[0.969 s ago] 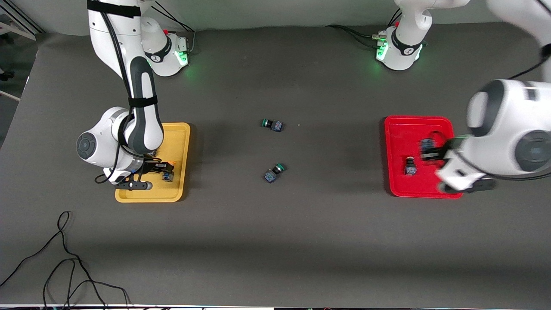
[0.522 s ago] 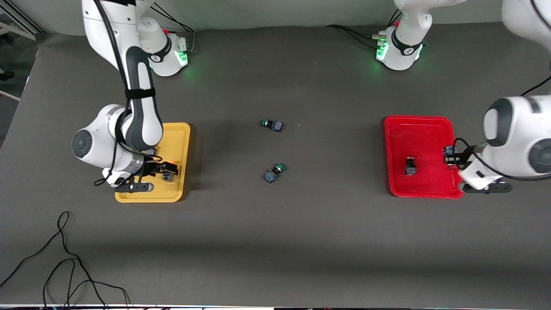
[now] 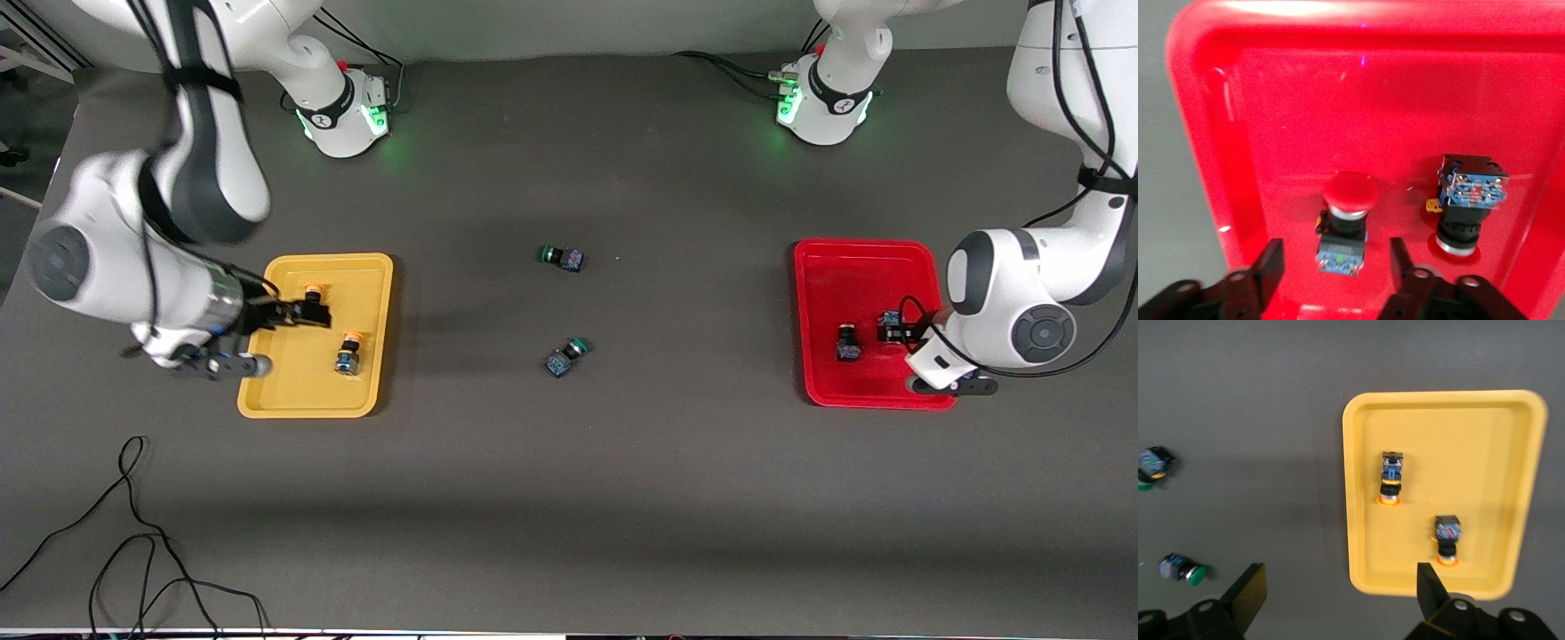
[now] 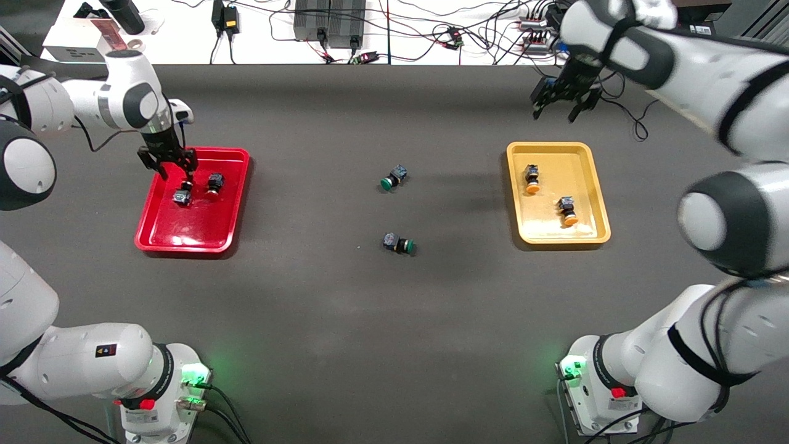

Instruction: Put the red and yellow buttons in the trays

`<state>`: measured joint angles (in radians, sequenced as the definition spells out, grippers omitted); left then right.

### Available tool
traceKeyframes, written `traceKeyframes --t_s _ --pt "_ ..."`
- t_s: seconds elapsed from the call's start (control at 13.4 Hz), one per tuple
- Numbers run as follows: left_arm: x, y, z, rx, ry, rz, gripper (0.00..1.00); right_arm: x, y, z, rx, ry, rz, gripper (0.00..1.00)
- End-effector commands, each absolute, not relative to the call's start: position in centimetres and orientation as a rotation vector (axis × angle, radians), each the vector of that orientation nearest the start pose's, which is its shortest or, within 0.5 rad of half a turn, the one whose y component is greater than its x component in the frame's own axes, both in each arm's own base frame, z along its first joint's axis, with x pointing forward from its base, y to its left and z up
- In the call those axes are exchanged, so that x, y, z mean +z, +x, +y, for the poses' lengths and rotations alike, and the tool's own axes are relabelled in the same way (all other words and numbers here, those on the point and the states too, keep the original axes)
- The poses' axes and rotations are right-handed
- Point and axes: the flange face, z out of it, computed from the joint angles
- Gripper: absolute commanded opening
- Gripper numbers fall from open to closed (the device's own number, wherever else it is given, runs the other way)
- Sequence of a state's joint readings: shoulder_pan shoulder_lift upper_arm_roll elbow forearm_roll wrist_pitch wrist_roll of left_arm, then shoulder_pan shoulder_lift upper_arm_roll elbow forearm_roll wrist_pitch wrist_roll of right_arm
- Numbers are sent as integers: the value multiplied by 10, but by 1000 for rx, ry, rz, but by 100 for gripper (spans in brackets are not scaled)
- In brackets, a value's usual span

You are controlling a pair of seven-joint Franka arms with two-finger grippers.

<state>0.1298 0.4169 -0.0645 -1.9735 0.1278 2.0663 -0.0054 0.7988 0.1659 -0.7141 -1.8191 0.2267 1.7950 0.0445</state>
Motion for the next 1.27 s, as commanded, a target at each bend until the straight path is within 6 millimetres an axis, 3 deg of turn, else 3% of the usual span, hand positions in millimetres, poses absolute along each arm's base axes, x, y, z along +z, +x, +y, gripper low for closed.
traceKeyframes --t_s 0.0,0.22,0.37,0.52,0.75,0.89,1.19 --pt "318 599 53 533 -3010 24 100 523 545 70 127 -3038 29 100" --pt "418 614 55 497 -3027 23 100 567 524 49 52 -3009 31 100" --pt "477 604 47 426 -3052 12 100 589 512 45 -3 -3044 9 100" --pt "520 587 40 373 -3068 12 100 598 506 50 1 -3064 0 100" --pt "563 568 21 296 -3133 13 100 603 506 52 -14 -3115 -9 100" --pt "582 558 -4 242 -3153 63 100 596 512 40 -6 -3115 11 100" --pt "579 555 -30 232 -3140 109 100 601 516 29 -19 -3116 -1 100"
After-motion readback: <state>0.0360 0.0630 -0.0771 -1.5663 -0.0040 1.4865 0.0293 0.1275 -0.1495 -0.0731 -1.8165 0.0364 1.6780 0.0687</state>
